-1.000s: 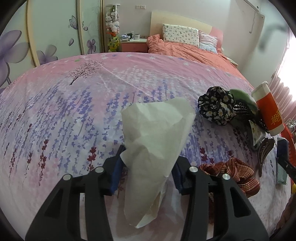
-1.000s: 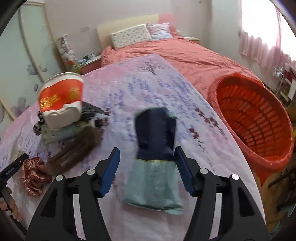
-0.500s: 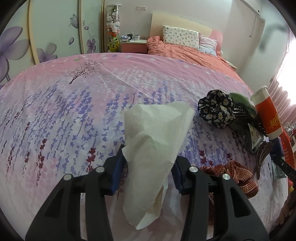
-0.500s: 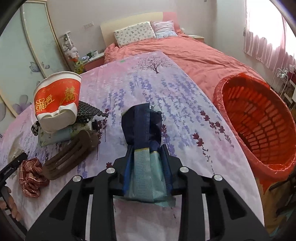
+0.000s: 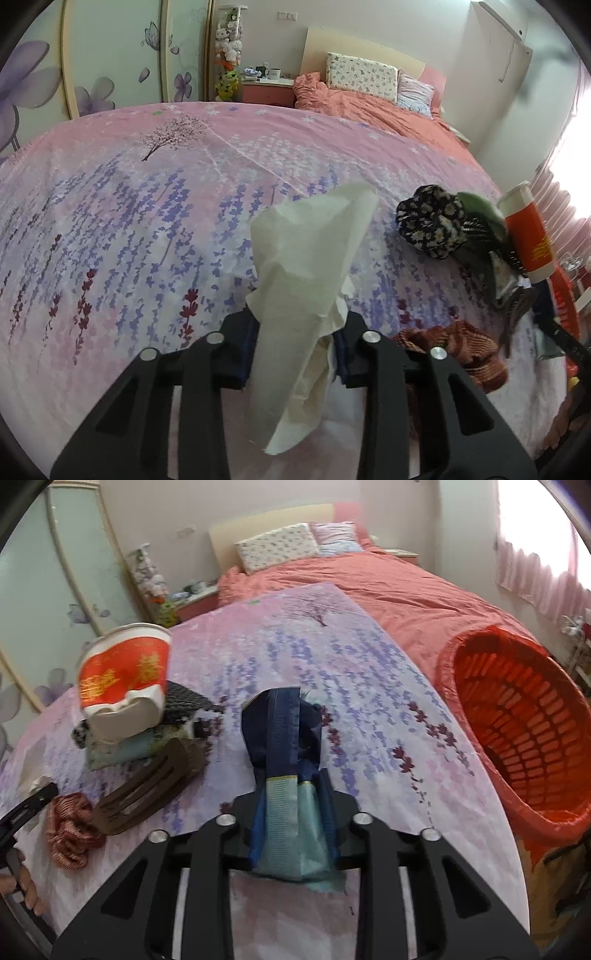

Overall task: Collect trash
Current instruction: 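Carry tissue and cloth to the orange basket and release both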

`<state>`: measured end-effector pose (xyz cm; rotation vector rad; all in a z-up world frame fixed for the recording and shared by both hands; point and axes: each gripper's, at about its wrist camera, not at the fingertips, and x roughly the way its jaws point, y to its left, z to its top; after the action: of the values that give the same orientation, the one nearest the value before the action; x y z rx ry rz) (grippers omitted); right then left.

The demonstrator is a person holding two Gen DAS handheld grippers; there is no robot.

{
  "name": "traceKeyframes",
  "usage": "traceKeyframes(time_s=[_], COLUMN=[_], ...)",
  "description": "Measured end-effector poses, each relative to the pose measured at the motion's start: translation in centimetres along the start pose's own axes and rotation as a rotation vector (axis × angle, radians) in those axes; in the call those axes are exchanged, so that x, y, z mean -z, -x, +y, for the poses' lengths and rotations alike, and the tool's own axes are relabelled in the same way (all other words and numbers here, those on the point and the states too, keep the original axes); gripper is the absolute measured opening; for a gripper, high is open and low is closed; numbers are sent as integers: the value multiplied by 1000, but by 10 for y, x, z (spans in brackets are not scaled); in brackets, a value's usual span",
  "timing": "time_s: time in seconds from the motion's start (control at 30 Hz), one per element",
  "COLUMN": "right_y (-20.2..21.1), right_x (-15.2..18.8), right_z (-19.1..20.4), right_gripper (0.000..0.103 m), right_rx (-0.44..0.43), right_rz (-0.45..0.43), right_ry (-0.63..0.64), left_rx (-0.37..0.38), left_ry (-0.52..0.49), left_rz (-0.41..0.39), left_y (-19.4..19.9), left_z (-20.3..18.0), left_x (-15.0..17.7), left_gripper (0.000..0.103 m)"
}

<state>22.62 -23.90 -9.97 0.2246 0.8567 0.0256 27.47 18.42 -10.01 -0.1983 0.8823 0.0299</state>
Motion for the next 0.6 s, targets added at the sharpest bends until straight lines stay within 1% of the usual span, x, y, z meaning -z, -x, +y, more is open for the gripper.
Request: traceKeyframes(time_s=[0.13, 0.23, 0.33, 0.4, 0.5, 0.53, 0.6], right_y=[22, 43, 65, 79, 98, 104, 114], right_x=[-2, -6, -10, -12, -15, -16, -18], right_z=[-5, -11, -20, -28, -44, -50, -65], right_gripper=[23, 23, 23, 23, 23, 23, 23], right_rx=[-32, -52, -50, -49, -37, -27, -6], right_rz=[-52, -93, -141, -174, -228, -248, -282], right_ry=[-6, -19, -24, -36, -56, -63, -81], left_rx=[-6, 15, 55, 97, 173, 206, 251], left_ry=[-6, -17, -58, -93, -158, -187, -220], left_rz=[-37, -75, -119, -139, -161, -166, -166], left_y=[24, 47, 77, 93, 113, 120, 125], left_z=[-5, -19, -47, -70, -115, -135, -161], left_x=[-5, -12, -18, -19, -15, -13, -10], left_gripper=[32, 32, 32, 32, 32, 32, 32])
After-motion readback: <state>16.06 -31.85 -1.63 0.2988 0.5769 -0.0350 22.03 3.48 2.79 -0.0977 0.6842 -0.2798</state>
